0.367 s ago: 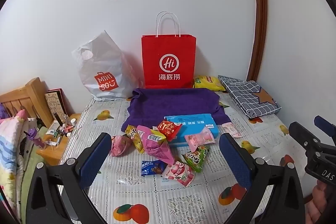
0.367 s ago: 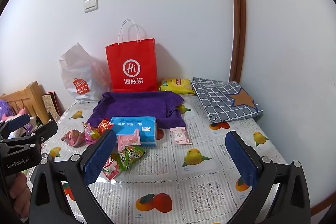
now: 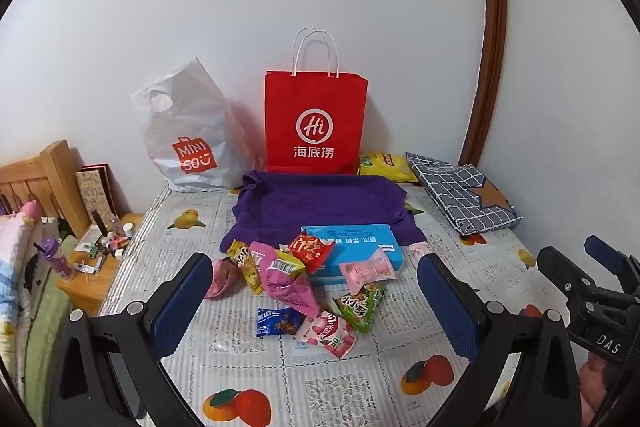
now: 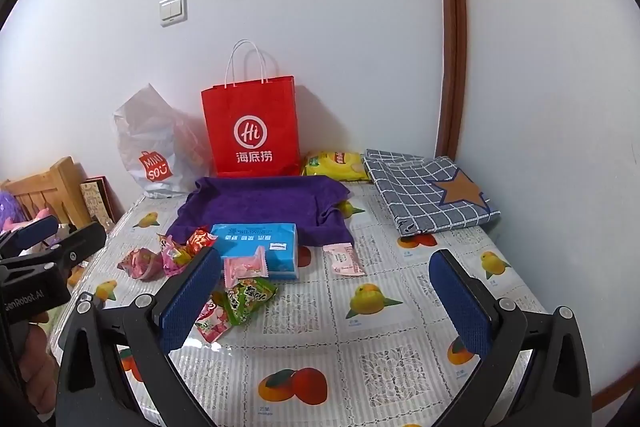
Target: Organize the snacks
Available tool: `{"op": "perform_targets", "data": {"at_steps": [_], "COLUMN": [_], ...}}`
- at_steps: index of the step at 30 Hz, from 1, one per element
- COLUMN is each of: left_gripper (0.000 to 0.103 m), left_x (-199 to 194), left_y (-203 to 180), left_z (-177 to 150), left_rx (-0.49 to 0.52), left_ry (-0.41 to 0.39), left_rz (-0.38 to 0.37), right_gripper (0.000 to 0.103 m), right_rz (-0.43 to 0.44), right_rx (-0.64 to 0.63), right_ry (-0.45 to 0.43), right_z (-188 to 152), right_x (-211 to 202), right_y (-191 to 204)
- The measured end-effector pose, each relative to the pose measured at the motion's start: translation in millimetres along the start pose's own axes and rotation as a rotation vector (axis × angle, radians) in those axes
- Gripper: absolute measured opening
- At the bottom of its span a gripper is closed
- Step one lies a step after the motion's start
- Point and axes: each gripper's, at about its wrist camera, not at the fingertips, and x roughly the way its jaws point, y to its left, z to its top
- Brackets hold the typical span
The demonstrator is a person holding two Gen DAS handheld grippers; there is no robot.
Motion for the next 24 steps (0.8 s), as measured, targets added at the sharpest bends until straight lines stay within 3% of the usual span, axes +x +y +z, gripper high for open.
{"op": "perform_targets", "data": {"at_steps": [6,12,24], "left_gripper": [0.102,0.102,0.102], "left_x": [0.6,-2.1,-0.6], "left_y": [-3.9,-0.6,0.4], "left_z": [-2.4,-0.8,-6.4], "left_rx": [0.023,-0.023,-0.053], "left_ry": [-0.012,-0.034,-0.021], "left_rz": [0.023,-0.032,-0.046], "right_gripper": [0.103,0.103,0.103], "right_rz": [-0.004,-0.006,-0.007], "right_rx": [0.001,0.007,0.01], "right_ry": [-0.001,-0.007,-0.01], "right_z": [-1.5,-3.1,-2.1], "right_x": [-0.4,-2.5,-4.8], "right_y": [-0.8,-3.9,-4.9]}}
